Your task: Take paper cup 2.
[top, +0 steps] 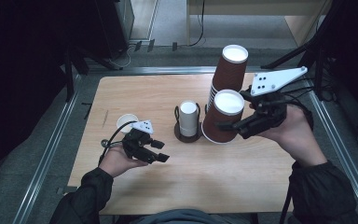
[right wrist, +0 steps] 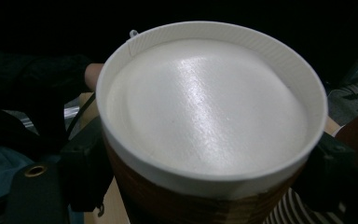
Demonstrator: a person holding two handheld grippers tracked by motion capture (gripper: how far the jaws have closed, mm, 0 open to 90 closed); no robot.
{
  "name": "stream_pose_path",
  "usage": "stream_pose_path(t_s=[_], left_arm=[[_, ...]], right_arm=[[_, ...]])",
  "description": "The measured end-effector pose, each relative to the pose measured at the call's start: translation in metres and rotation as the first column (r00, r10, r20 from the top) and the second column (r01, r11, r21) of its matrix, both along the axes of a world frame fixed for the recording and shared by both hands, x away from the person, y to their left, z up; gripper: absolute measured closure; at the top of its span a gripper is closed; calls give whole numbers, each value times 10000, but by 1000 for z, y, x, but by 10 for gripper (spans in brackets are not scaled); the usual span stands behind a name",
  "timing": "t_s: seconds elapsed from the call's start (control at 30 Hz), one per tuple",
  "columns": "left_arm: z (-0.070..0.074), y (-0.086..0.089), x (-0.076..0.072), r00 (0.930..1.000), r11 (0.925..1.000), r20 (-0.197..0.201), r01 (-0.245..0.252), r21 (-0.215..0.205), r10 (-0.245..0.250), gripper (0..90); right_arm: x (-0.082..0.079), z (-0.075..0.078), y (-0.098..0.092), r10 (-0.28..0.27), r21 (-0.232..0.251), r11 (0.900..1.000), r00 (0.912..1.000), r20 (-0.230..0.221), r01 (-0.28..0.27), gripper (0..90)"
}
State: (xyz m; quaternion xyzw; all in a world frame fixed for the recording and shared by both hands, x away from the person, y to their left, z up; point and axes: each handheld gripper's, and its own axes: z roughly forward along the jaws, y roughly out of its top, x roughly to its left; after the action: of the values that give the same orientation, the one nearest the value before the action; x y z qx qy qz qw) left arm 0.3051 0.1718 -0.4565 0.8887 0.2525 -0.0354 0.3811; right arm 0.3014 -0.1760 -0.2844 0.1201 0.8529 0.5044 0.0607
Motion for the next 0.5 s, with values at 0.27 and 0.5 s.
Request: stream_pose_path(t_s=[0.27, 0.5], left_arm=[[-2, 0, 0, 10000, 10000, -73, -7, -88, 6, 346], [-3, -2, 0, 10000, 10000, -92, 32, -23, -32, 334]], right_arm=[[2, -38, 8, 83, -314, 9995, 9994, -333, -93, 196], [4, -63, 12, 66, -417, 9991, 9984, -556, -90, 196]])
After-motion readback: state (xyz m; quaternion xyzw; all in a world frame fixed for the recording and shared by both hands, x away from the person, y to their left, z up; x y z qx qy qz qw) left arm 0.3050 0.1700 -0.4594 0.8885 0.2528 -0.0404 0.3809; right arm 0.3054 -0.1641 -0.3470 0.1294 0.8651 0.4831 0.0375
